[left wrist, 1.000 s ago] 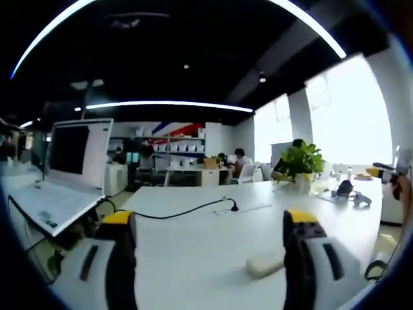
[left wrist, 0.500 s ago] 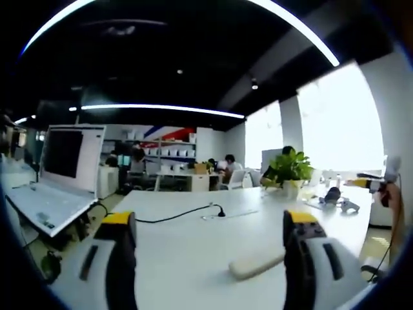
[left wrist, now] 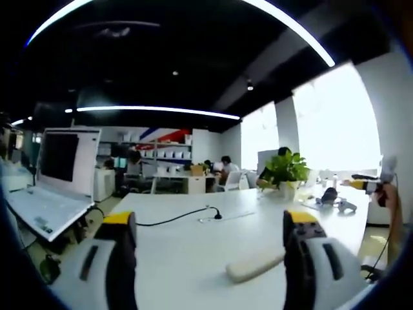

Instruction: Arrange the utensils inside the cutlery case until each visible utensil rests in its matching compartment.

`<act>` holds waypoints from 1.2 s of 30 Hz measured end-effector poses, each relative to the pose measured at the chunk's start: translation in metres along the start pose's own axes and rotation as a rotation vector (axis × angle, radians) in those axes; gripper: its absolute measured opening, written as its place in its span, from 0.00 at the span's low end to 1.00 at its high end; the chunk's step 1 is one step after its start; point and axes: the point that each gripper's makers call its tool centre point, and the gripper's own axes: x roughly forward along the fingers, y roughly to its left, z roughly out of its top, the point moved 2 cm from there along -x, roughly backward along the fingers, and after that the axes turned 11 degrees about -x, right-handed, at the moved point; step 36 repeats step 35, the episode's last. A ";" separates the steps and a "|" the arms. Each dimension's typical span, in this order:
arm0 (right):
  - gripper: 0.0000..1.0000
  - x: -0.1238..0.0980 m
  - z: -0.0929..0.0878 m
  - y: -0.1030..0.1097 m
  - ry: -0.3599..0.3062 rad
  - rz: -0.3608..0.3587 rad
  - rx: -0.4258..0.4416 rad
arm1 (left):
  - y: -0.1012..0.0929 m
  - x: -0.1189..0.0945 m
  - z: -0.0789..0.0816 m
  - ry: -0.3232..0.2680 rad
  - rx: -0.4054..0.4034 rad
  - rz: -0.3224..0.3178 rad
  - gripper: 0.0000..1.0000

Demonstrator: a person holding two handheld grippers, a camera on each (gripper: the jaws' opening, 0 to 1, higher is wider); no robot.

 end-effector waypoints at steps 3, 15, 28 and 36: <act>0.99 -0.001 -0.001 -0.001 0.007 -0.007 -0.010 | 0.000 -0.002 0.002 -0.008 0.005 0.006 1.00; 0.97 -0.010 0.010 -0.009 -0.017 -0.030 -0.017 | -0.002 -0.002 -0.004 0.017 0.009 -0.009 1.00; 0.97 -0.013 0.009 0.000 -0.017 0.029 -0.002 | -0.012 -0.008 -0.003 0.002 0.020 -0.010 0.99; 0.97 -0.013 0.009 -0.001 -0.019 0.033 -0.003 | -0.015 -0.011 -0.004 -0.004 0.026 -0.009 0.99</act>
